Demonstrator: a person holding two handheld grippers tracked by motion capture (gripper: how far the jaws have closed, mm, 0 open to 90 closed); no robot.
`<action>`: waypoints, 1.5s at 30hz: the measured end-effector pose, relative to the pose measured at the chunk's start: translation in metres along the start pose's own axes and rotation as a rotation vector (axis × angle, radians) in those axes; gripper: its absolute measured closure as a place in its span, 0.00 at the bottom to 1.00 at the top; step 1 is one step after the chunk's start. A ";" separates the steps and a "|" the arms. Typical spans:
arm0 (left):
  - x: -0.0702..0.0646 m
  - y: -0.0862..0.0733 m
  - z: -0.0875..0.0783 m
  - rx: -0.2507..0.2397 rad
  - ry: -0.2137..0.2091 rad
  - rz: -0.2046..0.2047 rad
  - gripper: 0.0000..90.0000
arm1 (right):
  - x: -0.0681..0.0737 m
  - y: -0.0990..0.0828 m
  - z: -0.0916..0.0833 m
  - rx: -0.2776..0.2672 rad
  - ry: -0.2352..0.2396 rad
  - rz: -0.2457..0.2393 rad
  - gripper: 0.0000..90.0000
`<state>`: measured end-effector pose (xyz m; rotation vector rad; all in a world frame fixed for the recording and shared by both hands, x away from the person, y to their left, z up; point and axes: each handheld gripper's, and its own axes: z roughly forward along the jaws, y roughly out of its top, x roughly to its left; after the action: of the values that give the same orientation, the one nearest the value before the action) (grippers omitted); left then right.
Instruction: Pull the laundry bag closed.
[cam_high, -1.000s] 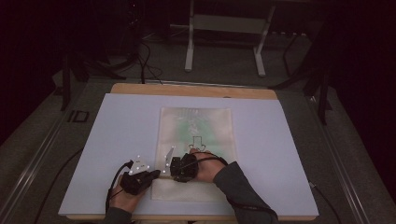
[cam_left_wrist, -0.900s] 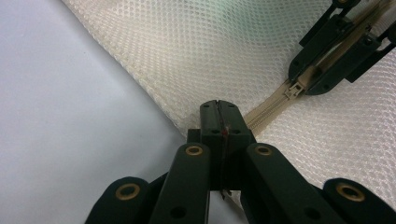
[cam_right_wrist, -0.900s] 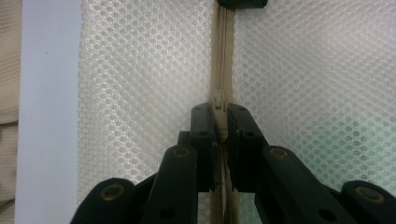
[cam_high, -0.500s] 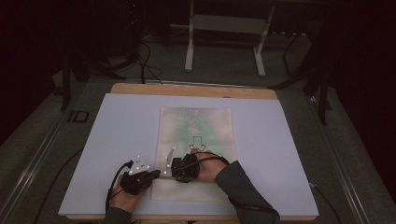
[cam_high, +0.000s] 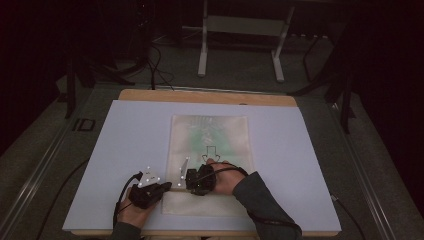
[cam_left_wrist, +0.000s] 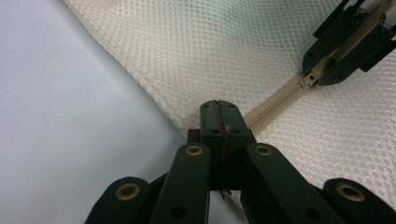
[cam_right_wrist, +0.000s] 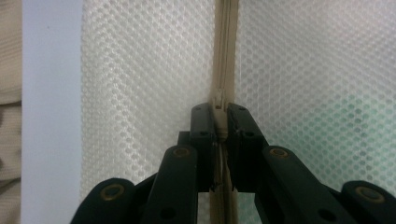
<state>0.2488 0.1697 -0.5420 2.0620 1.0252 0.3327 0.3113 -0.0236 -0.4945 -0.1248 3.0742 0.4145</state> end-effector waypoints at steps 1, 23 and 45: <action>0.000 0.000 0.000 0.000 0.000 0.000 1.00 | 0.000 0.000 0.000 0.003 0.001 0.002 0.91; 0.000 0.000 0.000 -0.001 0.000 0.000 1.00 | 0.001 -0.007 -0.004 0.016 0.002 -0.001 0.91; 0.000 0.000 0.000 -0.003 -0.001 -0.004 1.00 | 0.001 -0.018 -0.009 0.042 0.008 0.014 0.91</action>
<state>0.2488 0.1698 -0.5422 2.0569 1.0279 0.3302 0.3120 -0.0435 -0.4902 -0.1037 3.0910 0.3499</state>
